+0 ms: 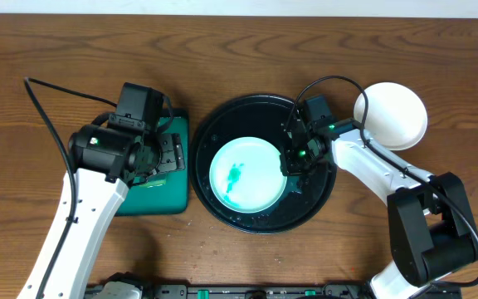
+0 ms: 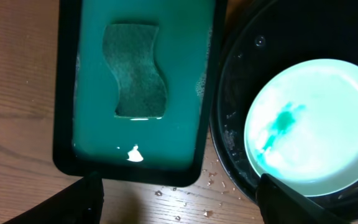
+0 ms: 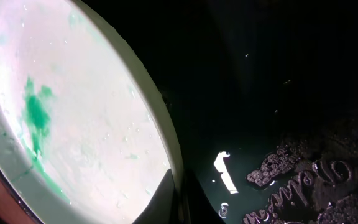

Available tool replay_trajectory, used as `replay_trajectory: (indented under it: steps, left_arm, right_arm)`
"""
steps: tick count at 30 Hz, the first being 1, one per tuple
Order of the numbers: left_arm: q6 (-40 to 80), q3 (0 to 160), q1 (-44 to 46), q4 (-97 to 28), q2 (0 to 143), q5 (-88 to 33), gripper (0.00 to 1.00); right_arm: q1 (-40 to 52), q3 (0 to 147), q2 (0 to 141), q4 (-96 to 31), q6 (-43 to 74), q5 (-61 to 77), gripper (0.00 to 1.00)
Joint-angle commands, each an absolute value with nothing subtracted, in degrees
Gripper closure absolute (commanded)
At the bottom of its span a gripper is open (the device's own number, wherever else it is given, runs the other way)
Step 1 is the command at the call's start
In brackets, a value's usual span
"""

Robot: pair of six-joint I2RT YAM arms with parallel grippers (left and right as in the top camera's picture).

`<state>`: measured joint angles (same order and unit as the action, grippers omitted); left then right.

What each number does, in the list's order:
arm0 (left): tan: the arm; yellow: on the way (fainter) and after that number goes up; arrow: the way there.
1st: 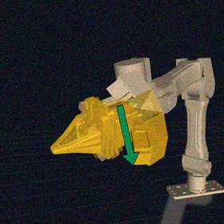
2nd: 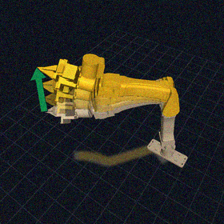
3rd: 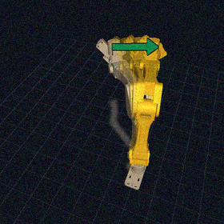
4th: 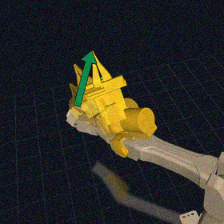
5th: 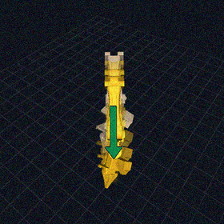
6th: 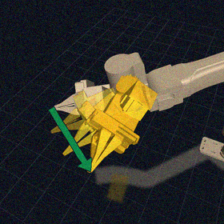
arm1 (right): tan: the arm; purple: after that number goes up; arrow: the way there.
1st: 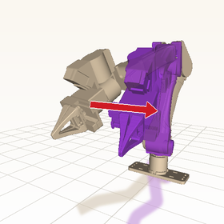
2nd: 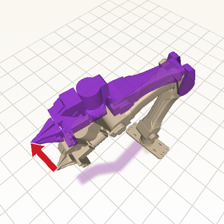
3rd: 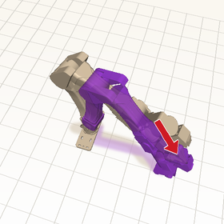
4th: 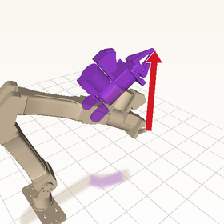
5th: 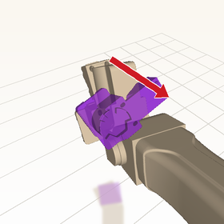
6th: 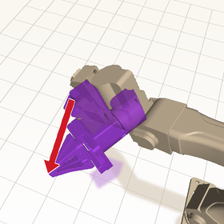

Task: Clean dirty plates on tray and stack at the side
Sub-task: 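Slide the gripped plate toward the tray center with the right gripper, then lower the left gripper into the green tray and grasp the sponge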

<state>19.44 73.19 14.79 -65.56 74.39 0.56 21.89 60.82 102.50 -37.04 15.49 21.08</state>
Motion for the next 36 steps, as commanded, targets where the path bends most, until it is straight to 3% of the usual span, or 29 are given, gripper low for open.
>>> replay_trajectory:
  steps: [1,14,21,26,36]
  left_arm:
    - [19.11,72.42,14.92,-65.23,76.55,3.14,0.22]
    - [19.64,72.42,14.33,-62.06,86.67,4.60,0.29]
    - [20.40,72.16,8.71,-58.94,87.24,4.56,0.30]
    - [17.89,69.45,2.26,-54.98,88.53,0.10,0.42]
    - [15.59,64.71,0.34,-49.25,98.59,-6.74,0.49]
  right_arm:
    - [22.24,61.45,102.87,-36.71,16.27,20.99,0.99]
    - [22.22,61.43,102.87,-36.47,16.27,20.08,0.99]
    - [22.22,61.43,102.87,-36.42,16.25,19.51,0.99]
    - [22.22,61.43,102.87,-36.40,16.25,19.53,0.99]
    - [22.22,61.43,102.87,-36.42,16.27,19.51,0.99]
